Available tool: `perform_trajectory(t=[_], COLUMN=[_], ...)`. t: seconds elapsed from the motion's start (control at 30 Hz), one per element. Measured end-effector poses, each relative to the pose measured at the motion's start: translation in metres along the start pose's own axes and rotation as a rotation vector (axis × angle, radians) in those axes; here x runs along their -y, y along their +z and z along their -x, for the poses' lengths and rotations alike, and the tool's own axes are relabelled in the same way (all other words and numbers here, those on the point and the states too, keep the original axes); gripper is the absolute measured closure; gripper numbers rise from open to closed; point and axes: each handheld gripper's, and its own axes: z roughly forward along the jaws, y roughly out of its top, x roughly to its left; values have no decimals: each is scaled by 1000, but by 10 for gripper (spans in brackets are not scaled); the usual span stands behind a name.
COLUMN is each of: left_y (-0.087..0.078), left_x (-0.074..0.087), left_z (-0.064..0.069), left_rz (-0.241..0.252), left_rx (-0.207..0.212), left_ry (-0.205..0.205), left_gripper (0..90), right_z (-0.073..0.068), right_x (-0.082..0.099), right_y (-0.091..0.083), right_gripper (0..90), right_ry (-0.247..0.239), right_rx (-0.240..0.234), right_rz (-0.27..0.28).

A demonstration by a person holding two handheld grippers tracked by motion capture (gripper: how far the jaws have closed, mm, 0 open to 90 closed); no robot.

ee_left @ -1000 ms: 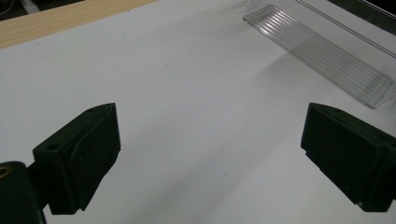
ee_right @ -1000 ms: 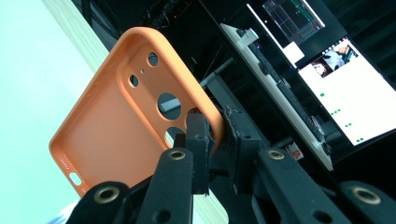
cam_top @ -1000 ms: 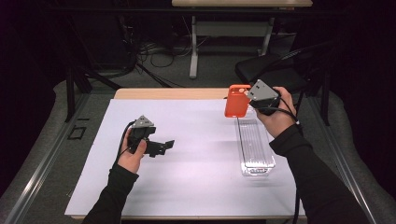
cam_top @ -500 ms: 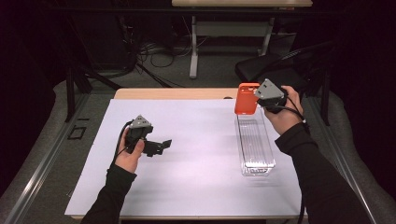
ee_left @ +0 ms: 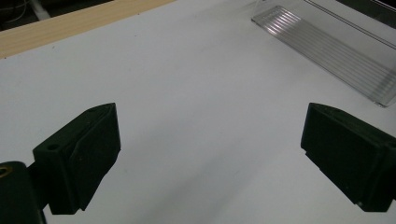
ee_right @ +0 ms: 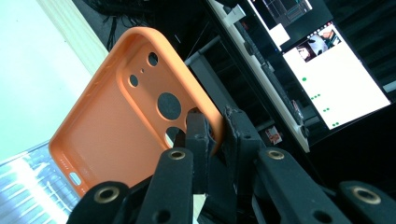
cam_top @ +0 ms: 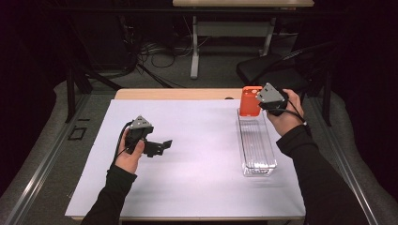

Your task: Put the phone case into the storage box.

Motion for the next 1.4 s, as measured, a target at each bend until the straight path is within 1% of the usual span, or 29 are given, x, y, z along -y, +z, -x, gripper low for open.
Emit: perform_trajectory(t=[0.4, 0.63, 0.83, 0.97, 1.2, 1.27, 1.4], left_y=[0, -1, 0, 0, 0, 0, 0], left_x=[1, 1, 2, 2, 3, 3, 3], left_z=[-1, -1, -1, -2, -2, -2, -2], left_rz=[-1, 1, 0, -2, -2, -2, -3], left_rx=[-1, -2, -2, -3, -4, -4, -2], left_ry=[1, -1, -3, -3, -7, -7, -7], left_gripper=[50, 50, 50, 50, 50, 50, 50], right_z=[-6, -12, -18, -20, -26, -28, -31], right_x=[14, 22, 27, 29, 29, 29, 29], right_y=[10, 15, 20, 23, 26, 28, 29], right_gripper=[814, 814, 814, 814, 814, 814, 814], right_ry=[-6, -4, -20, -18, -34, -32, -28], right_rx=[9, 13, 13, 17, 13, 15, 11], right_rz=[-27, -36, -48, -47, -43, -34, -38])
